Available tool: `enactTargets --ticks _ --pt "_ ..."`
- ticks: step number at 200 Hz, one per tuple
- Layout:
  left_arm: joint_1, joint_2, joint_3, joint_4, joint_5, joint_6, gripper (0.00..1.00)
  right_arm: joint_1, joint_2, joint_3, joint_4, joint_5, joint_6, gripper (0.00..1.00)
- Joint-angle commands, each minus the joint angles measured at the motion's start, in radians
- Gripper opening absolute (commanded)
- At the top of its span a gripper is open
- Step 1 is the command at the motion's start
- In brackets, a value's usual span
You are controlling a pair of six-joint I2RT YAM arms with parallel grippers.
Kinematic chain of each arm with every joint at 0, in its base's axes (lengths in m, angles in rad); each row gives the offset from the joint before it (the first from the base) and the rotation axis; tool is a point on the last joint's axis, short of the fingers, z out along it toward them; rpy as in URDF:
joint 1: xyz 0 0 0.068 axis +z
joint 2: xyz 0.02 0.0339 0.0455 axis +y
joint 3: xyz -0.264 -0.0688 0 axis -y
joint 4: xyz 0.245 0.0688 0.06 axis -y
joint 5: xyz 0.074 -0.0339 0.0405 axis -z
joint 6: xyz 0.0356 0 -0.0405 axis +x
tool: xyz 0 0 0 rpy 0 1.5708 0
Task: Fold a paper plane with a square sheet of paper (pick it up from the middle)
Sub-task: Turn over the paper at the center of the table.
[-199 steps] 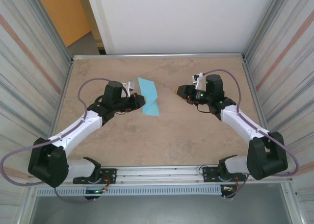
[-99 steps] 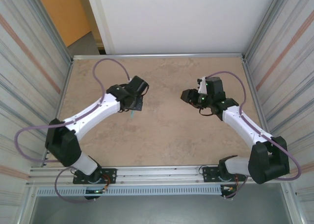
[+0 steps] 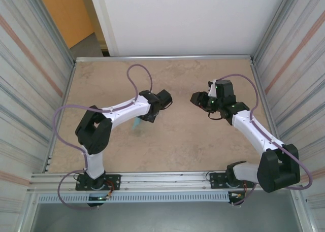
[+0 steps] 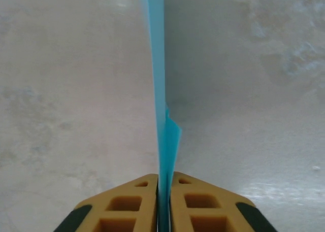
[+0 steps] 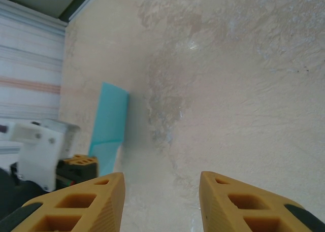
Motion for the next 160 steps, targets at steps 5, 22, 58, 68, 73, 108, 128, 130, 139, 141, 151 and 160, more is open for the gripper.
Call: enactTargets --ticks 5,22,58,68,73,108,128,130,139,141,151,160 --pt "-0.004 -0.01 -0.025 0.117 0.171 -0.041 0.19 -0.011 -0.024 -0.005 -0.01 0.016 -0.005 0.43" --pt "0.018 -0.033 -0.075 0.207 0.289 -0.046 0.26 -0.013 -0.018 -0.007 -0.01 0.012 -0.005 0.43" --pt "0.096 -0.136 -0.173 0.338 0.508 -0.043 0.42 -0.007 0.017 -0.002 -0.015 0.005 -0.006 0.44" --pt "0.127 -0.18 -0.21 0.38 0.568 -0.047 0.47 0.004 0.038 0.001 -0.015 0.01 -0.012 0.46" --pt "0.145 -0.202 -0.229 0.399 0.595 -0.054 0.5 0.014 0.047 0.004 -0.013 0.014 -0.015 0.48" --pt "0.285 -0.355 -0.374 0.492 0.702 -0.108 0.62 0.164 0.183 0.077 -0.031 0.085 -0.03 0.46" --pt "0.364 -0.437 -0.457 0.516 0.711 -0.136 0.67 0.273 0.294 0.141 -0.021 0.107 -0.02 0.44" --pt "0.372 -0.446 -0.465 0.518 0.712 -0.14 0.68 0.285 0.306 0.148 -0.02 0.108 -0.018 0.43" --pt "0.408 -0.483 -0.501 0.525 0.719 -0.155 0.7 0.326 0.355 0.18 -0.017 0.112 -0.015 0.42" --pt "0.416 -0.488 -0.507 0.529 0.721 -0.157 0.71 0.336 0.367 0.189 -0.018 0.113 -0.014 0.42" --pt "0.457 -0.527 -0.553 0.54 0.739 -0.173 0.75 0.378 0.427 0.238 -0.03 0.125 -0.01 0.4" --pt "0.495 -0.559 -0.59 0.552 0.756 -0.189 0.8 0.42 0.477 0.279 -0.036 0.131 -0.007 0.39"
